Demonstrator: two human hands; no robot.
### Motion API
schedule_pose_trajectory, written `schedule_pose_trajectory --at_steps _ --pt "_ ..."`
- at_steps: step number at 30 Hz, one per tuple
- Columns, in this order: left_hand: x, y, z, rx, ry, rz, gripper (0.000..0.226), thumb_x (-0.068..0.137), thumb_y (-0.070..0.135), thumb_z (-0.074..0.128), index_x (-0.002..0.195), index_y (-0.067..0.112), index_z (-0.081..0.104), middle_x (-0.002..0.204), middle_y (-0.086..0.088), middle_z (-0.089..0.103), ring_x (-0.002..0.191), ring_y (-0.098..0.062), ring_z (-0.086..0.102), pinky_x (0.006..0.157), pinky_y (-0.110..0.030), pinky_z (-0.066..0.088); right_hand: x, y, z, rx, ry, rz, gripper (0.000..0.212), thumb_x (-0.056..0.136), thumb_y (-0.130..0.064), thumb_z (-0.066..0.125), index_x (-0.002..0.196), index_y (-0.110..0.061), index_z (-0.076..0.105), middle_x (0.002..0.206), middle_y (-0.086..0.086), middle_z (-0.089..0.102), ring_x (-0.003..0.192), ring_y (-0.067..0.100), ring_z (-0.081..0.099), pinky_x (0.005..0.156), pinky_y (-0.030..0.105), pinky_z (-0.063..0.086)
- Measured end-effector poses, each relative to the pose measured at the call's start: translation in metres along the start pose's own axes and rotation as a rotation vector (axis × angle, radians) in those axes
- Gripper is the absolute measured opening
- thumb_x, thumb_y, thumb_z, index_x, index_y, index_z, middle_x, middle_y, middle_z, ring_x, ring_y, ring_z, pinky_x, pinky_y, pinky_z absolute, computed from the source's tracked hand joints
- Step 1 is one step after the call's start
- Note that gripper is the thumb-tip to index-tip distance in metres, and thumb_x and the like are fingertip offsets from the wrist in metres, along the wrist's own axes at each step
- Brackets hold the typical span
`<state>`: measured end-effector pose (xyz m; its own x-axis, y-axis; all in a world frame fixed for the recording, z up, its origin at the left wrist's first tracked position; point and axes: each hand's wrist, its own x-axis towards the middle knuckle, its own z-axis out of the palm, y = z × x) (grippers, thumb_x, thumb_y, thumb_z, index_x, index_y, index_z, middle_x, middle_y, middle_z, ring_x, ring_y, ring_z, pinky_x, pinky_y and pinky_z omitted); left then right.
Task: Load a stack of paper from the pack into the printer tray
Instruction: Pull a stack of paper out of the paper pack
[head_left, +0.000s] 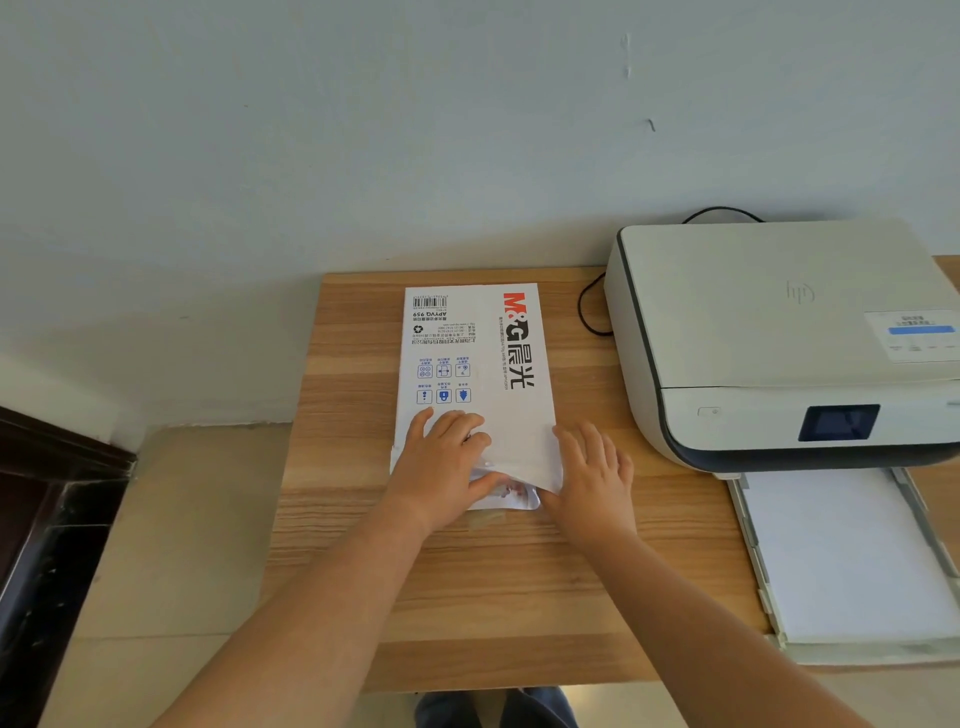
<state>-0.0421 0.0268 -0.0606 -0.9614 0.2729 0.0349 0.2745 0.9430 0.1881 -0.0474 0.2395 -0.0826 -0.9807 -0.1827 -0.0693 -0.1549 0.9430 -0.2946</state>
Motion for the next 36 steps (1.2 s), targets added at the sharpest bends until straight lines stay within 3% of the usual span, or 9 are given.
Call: schedule_pose_trajectory --at_steps 8,12,14,17,21,24,27,31,36 --pt "-0.004 -0.004 -0.008 0.015 0.024 -0.026 0.043 0.081 0.053 0.061 0.110 0.021 0.065 0.128 0.002 0.057 0.120 -0.019 0.050 0.108 -0.049 0.028 0.005 0.000 -0.007 0.056 0.024 -0.055 0.070 0.078 -0.056 0.064 0.137 -0.025 0.042 0.145 0.000 0.038 0.135 0.023 0.031 0.111 0.048 0.024" --pt "-0.009 -0.004 -0.012 -0.030 0.030 -0.025 0.044 0.079 0.044 0.066 0.116 0.024 0.056 0.132 0.001 0.052 0.124 -0.020 0.048 0.108 -0.048 0.030 0.006 -0.002 -0.007 0.083 0.017 -0.058 0.066 0.081 -0.054 0.061 0.138 -0.028 0.040 0.147 -0.001 0.036 0.137 0.022 0.028 0.112 0.046 0.020" --pt "-0.016 -0.003 -0.014 -0.022 0.073 0.038 0.037 0.076 0.035 0.070 0.108 0.024 0.055 0.134 -0.001 0.050 0.126 -0.023 0.045 0.107 -0.047 0.029 0.005 -0.004 -0.008 0.084 0.012 -0.062 0.065 0.083 -0.053 0.059 0.139 -0.029 0.038 0.149 -0.001 0.034 0.138 0.021 0.025 0.113 0.044 0.017" --pt "-0.032 -0.002 -0.010 0.022 0.134 0.166 0.012 0.077 0.024 0.068 0.088 0.023 0.063 0.139 -0.004 0.048 0.131 -0.028 0.039 0.109 -0.048 0.023 0.003 -0.005 -0.008 0.084 -0.006 -0.071 0.066 0.082 -0.050 0.060 0.141 -0.028 0.038 0.150 0.001 0.033 0.139 0.023 0.024 0.113 0.045 0.016" --pt "-0.041 0.002 -0.005 0.059 0.155 0.185 0.019 0.080 0.023 0.065 0.099 0.026 0.066 0.145 -0.005 0.044 0.135 -0.029 0.036 0.111 -0.051 0.021 0.001 -0.005 -0.006 0.109 0.008 -0.049 0.067 0.082 -0.052 0.060 0.140 -0.027 0.039 0.150 0.000 0.034 0.139 0.023 0.025 0.113 0.045 0.017" --pt "-0.040 0.008 -0.005 0.055 0.162 0.203 0.012 0.082 0.027 0.062 0.093 0.025 0.067 0.144 -0.006 0.046 0.135 -0.028 0.037 0.111 -0.053 0.023 0.003 -0.005 -0.006 0.132 0.013 -0.033 0.066 0.083 -0.051 0.060 0.140 -0.027 0.038 0.149 -0.002 0.033 0.138 0.020 0.025 0.113 0.043 0.016" --pt "-0.040 0.007 -0.002 0.108 0.083 0.100 0.008 0.079 0.030 0.066 0.084 0.025 0.070 0.145 -0.005 0.044 0.136 -0.028 0.034 0.110 -0.054 0.022 0.005 -0.005 -0.006 0.147 0.011 -0.019 0.065 0.083 -0.051 0.060 0.140 -0.027 0.037 0.149 -0.003 0.033 0.138 0.019 0.025 0.113 0.043 0.016" --pt "-0.035 -0.005 0.002 0.129 -0.052 -0.103 0.020 0.073 0.034 0.076 0.091 0.025 0.074 0.140 -0.006 0.050 0.131 -0.030 0.043 0.107 -0.055 0.033 0.006 -0.005 -0.005 0.157 -0.014 -0.014 0.064 0.084 -0.052 0.059 0.140 -0.028 0.037 0.149 -0.003 0.033 0.138 0.019 0.024 0.114 0.044 0.015" --pt "-0.023 -0.014 0.006 0.087 -0.081 -0.148 0.023 0.066 0.028 0.082 0.087 0.023 0.075 0.124 -0.008 0.063 0.115 -0.032 0.057 0.100 -0.054 0.042 0.004 -0.004 -0.004 0.169 -0.031 -0.026 0.066 0.083 -0.051 0.061 0.139 -0.026 0.038 0.148 -0.001 0.034 0.138 0.020 0.025 0.114 0.044 0.016"
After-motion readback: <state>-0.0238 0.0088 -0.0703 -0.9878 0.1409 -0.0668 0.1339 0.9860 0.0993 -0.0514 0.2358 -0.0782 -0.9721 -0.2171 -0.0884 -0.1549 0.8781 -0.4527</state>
